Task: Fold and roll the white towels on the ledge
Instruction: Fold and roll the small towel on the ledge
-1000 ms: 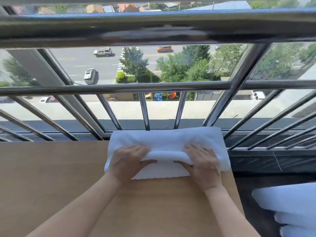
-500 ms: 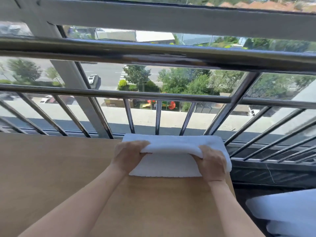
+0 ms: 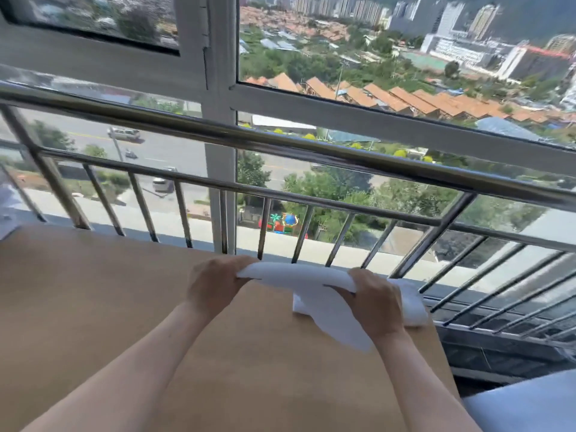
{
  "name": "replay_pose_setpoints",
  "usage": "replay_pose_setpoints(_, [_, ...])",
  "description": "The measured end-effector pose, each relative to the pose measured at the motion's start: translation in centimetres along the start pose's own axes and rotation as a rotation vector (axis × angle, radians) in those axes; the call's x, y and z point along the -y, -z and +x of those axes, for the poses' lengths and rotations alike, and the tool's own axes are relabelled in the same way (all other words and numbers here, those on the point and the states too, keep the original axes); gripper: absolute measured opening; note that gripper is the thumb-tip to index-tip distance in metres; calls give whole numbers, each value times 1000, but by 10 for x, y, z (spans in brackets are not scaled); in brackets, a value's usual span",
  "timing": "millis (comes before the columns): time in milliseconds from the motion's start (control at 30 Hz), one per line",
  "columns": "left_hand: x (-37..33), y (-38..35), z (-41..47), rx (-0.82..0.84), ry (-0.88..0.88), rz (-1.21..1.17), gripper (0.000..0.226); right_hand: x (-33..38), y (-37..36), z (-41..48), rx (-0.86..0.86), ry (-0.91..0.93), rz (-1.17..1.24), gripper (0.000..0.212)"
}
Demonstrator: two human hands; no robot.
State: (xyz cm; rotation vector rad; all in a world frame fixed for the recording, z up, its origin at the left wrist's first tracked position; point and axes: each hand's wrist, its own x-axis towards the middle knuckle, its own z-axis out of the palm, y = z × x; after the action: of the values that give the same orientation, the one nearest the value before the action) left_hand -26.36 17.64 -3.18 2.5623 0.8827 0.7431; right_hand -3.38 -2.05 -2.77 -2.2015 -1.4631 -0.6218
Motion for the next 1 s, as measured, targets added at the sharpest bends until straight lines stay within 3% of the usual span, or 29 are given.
replay_pose_setpoints(167, [77,87,-73,-24,143,38,25,133,7,-1,54,14,31,37])
replay_pose_setpoints(333, [145,176,-130,-162,206,43,19,255,-4,6,96,5,104,41])
replay_pose_setpoints(500, [203,240,-169,-246,275,96,10,349,-17,25,49,131,175,38])
replay_pose_setpoints(700, [269,288,-204,-307,411,82,20,445,-53,53,9,162,251,36])
replay_pose_setpoints(867, [344,332,-213,-276,394,171,23,521,-101,81,56,110,411,43])
replay_pose_setpoints(1000, [413,371,-211,-287,418,224,44,590,-139,114,37,147,450,45])
